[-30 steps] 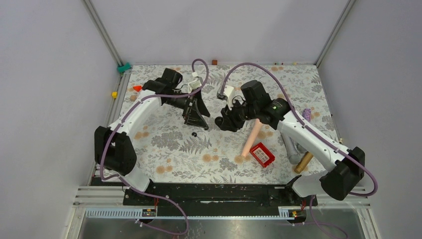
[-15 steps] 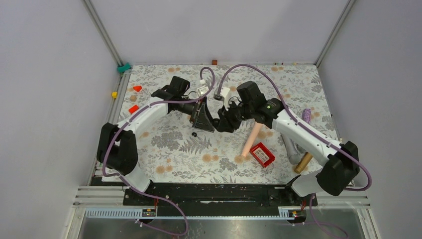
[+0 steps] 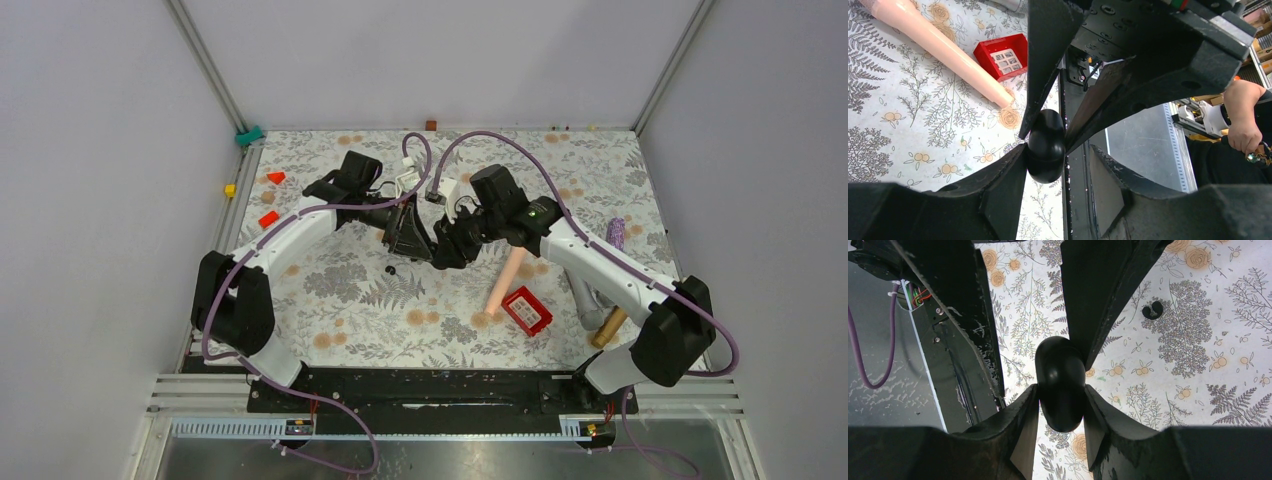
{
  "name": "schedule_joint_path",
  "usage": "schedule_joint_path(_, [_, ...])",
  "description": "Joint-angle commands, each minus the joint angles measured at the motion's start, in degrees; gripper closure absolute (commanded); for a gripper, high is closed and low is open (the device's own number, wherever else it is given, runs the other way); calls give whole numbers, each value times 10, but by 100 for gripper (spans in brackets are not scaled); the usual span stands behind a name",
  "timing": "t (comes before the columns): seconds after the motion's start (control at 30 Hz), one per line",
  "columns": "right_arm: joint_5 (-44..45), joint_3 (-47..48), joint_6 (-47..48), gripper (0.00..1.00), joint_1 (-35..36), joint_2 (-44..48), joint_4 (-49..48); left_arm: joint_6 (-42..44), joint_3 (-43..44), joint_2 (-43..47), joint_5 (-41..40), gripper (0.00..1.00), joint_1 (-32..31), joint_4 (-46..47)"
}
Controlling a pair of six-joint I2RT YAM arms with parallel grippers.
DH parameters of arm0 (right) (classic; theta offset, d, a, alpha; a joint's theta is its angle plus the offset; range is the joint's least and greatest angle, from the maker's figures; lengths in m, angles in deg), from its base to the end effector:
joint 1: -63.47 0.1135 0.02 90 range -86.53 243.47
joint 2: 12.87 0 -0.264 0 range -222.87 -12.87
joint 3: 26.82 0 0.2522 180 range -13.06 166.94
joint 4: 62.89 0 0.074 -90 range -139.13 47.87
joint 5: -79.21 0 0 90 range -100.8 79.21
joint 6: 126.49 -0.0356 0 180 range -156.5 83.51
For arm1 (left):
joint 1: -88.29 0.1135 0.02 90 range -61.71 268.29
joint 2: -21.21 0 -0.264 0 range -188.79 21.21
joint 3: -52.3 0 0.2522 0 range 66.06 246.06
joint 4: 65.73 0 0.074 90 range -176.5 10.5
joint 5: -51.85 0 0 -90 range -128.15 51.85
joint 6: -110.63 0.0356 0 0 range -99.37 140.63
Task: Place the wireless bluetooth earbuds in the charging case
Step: Pick up the charging case at the center of the board.
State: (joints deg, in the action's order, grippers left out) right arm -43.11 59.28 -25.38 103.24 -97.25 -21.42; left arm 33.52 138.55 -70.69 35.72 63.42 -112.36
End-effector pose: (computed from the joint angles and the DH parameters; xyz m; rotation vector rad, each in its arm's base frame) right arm 0.2386 0.2233 0.3172 -1.2545 1.9186 0.9014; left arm 0.2860 -0.1703 0.2862 1.1995 1.8273 -1.6584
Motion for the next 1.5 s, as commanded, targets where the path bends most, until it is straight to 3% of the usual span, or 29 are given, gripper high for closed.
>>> schedule_joint_path(0.0, [-7,6,-3,63,6,-1,-18,13,-3,18,13,52,-3,10])
schedule_joint_path(0.3, [-5,6,-1,62,5,1,-18,29,1,16,8,54,-5,-8])
schedule_joint_path(0.43, [-5,6,-1,62,6,3,-18,29,2,16,6,78,-6,-8])
schedule_joint_path(0.63, [-6,6,1,60,5,7,-17,29,1,17,3,86,-7,-8])
schedule_joint_path(0.7, [-7,8,3,55,4,8,-15,29,1,17,2,88,-7,-8])
schedule_joint_path(0.87, [-35,28,8,31,-12,8,16,29,2,20,1,88,-6,-10])
schedule_joint_path(1.0, [-147,33,-19,24,-65,7,26,45,10,21,3,88,-7,-30])
schedule_joint_path(1.13, [-226,26,-34,27,-104,-1,26,49,9,25,11,88,-8,-32])
schedule_joint_path(1.47, [-275,0,-7,36,-99,-21,21,52,7,31,8,88,-13,-32])
